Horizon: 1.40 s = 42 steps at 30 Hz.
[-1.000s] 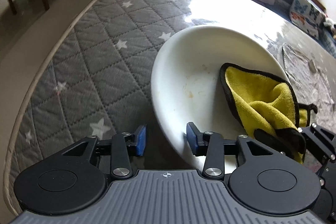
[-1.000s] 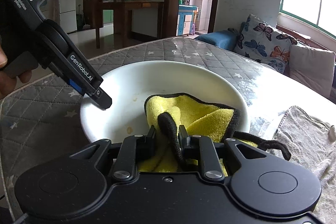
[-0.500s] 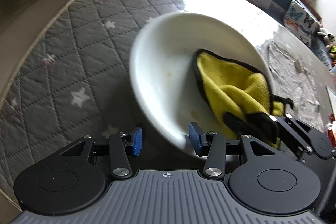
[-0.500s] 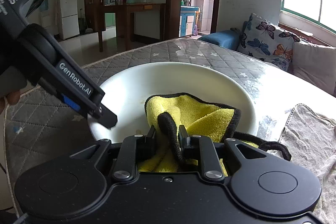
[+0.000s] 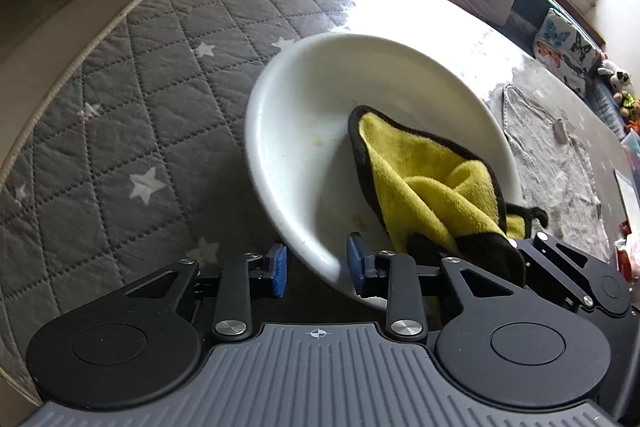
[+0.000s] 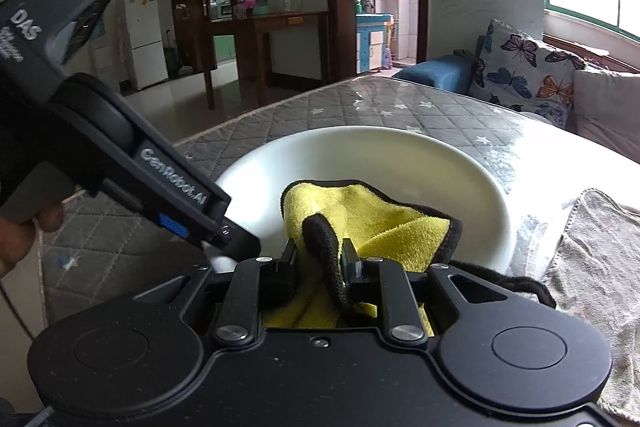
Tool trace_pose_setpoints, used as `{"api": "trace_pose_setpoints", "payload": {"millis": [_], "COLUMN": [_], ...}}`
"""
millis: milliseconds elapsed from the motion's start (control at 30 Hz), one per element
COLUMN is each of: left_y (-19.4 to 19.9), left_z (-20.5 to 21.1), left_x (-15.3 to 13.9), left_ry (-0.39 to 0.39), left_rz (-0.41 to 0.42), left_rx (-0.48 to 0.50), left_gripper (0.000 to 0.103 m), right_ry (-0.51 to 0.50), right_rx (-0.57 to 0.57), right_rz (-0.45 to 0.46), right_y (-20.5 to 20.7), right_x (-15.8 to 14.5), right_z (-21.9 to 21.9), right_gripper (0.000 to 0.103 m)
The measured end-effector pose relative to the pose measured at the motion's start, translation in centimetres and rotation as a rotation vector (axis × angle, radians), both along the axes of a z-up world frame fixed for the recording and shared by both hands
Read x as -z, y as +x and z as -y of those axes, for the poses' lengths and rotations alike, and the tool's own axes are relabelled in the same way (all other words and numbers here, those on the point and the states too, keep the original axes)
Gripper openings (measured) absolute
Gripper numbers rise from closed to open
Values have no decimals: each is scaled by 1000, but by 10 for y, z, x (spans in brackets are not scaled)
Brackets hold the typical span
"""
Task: Clean bowl
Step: 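Wipe the yellow cloth across the residue spots with the right gripper while the left gripper tilts the bowl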
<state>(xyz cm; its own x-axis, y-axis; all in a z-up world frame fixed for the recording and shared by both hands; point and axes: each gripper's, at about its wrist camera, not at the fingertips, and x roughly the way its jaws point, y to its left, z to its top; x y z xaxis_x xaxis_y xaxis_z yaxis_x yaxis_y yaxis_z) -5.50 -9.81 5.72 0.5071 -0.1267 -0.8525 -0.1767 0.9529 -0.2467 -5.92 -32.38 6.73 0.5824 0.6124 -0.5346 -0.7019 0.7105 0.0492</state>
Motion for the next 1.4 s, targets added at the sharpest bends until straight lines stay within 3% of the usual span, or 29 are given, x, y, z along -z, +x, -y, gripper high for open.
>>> {"api": "trace_pose_setpoints", "payload": {"millis": [400, 733, 1400], "left_y": [20, 13, 40], "left_z": [2, -8, -14], "left_x": [5, 2, 4], "left_ry": [67, 111, 220], "left_rz": [24, 42, 73], "left_rx": [63, 87, 128], "left_gripper": [28, 28, 27], "right_ry": [-35, -77, -100], "right_rx": [-39, 16, 56], "right_rz": [33, 59, 83], "right_y": [-14, -5, 1], "right_x": [-2, 3, 7], "right_z": [-7, 2, 7], "right_gripper": [22, 22, 22]}}
